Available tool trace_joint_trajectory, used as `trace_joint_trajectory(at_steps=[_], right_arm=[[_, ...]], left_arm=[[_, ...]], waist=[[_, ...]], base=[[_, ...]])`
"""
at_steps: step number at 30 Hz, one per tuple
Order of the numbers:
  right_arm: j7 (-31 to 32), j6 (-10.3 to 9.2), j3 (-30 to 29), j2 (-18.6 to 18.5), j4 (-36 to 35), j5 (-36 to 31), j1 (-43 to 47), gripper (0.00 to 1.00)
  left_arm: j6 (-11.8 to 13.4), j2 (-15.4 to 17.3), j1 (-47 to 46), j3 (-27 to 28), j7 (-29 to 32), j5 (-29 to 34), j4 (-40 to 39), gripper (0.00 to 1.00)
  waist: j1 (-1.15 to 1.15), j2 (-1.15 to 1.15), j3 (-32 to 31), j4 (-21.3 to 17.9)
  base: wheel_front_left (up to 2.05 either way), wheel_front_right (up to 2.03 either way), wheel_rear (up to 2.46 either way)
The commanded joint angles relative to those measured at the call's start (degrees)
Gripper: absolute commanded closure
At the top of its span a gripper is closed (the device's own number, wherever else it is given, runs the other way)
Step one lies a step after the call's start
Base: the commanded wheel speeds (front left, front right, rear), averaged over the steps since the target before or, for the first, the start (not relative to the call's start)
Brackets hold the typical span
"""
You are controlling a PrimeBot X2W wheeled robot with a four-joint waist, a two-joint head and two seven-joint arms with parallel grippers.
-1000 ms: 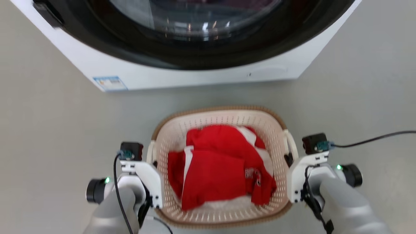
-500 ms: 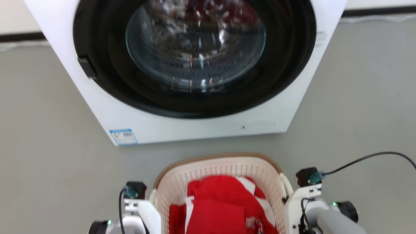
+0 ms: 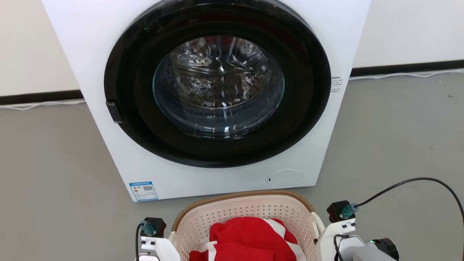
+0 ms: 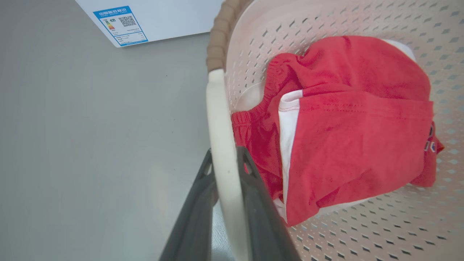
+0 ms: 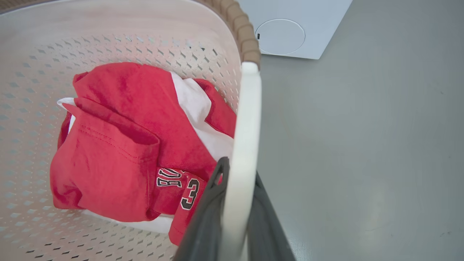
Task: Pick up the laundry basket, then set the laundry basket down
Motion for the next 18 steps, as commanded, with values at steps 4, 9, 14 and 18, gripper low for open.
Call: trace_joint_trajectory(at_steps=[4, 9, 14, 18], right_arm=[[-0.21, 0.42, 2.11, 0.95, -1.35, 1.41, -1.60, 1.00], [0.10, 0.42, 3.53, 0.95, -1.48, 2.75, -1.38, 1.00], [0.70, 0.42, 4.62, 0.95, -1.54, 3.86, -1.22, 1.00], [0.55, 0.42, 5.51, 0.95, -1.49, 4.72, -1.41, 1.00]], left_arm=[[-0.73, 0.48, -0.90, -0.24, 0.06, -0.57, -1.21, 1.00], [-0.94, 0.48, -0.92, -1.22, 0.78, -1.21, -0.84, 1.00], [-1.21, 0.48, -1.10, -1.93, 1.35, -1.79, -0.69, 1.00], [-1.35, 0.48, -1.33, -2.50, 1.33, -2.25, -0.53, 1.00]], waist=[[0.00, 0.00, -1.06, -0.19], [0.00, 0.00, -1.61, -0.45], [0.00, 0.00, -1.66, -0.70], [0.00, 0.00, -1.62, -0.96]], base=[[0.00, 0.00, 0.00], [0.00, 0.00, 0.00], [0.00, 0.00, 0.00], [0.00, 0.00, 0.00]])
